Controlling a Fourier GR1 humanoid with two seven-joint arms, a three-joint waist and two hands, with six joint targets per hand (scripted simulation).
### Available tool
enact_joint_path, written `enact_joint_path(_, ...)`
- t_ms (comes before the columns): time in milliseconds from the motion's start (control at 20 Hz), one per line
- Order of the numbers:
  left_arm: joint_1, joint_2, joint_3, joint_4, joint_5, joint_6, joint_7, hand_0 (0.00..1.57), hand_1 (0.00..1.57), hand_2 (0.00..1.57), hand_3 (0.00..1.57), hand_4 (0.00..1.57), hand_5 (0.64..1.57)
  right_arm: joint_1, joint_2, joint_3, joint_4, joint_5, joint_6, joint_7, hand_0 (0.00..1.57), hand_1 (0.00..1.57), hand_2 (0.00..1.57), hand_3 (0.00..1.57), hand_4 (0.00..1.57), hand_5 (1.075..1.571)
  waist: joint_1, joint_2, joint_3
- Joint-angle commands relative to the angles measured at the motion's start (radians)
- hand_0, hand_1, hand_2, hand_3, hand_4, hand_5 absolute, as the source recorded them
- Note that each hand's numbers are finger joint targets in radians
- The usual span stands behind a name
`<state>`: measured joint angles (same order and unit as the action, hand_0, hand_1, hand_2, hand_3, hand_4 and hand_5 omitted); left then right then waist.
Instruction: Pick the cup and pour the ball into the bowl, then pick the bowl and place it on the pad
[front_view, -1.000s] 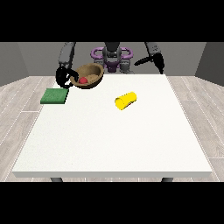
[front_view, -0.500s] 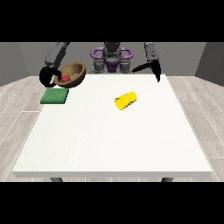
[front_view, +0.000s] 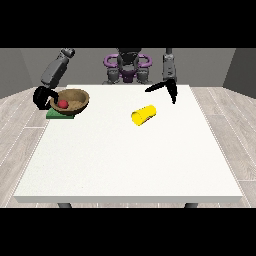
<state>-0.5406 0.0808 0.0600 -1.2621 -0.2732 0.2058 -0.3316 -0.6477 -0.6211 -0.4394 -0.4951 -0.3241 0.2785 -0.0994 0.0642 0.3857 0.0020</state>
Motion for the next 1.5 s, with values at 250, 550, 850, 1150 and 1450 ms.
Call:
enact_joint_path(250,0.017,-0.026,-0.052,-0.194,-0.054,0.059,0.049,0.0,0.0,0.0,0.0,0.0,1.563,-0.051,-0.159,-0.036,0.1,0.021,0.07,-0.126,1.57,1.57,1.57,0.0,1.04,1.569,0.004,0.143,0.0007)
enact_joint_path(550,0.04,0.021,-0.05,-0.294,-0.049,0.015,0.098,0.0,0.0,0.0,0.0,0.0,1.563,-0.06,-0.206,-0.024,0.137,0.053,0.079,-0.163,1.57,1.57,1.57,0.44,1.03,1.571,0.006,0.164,0.0003)
enact_joint_path(850,0.077,-0.011,-0.086,-0.368,-0.052,0.006,0.192,0.0,0.0,0.0,0.0,0.0,1.566,-0.112,-0.244,-0.08,0.204,-0.018,0.141,-0.044,1.57,1.57,1.57,0.0,0.76,1.568,-0.009,0.103,0.0002)
enact_joint_path(1150,0.095,-0.003,-0.067,-0.31,-0.029,-0.012,0.149,0.0,0.0,0.0,0.0,0.0,1.566,-0.054,-0.144,-0.006,0.177,0.043,0.1,-0.083,1.57,1.57,1.57,1.04,0.73,1.57,0.0,0.073,-0.0012)
enact_joint_path(1450,0.059,-0.018,-0.073,-0.34,-0.04,0.005,0.184,0.0,0.0,0.0,0.0,0.0,1.565,-0.048,-0.176,0.055,0.155,0.116,0.08,-0.103,1.57,1.57,1.57,1.21,0.67,1.558,-0.022,0.09,-0.001)
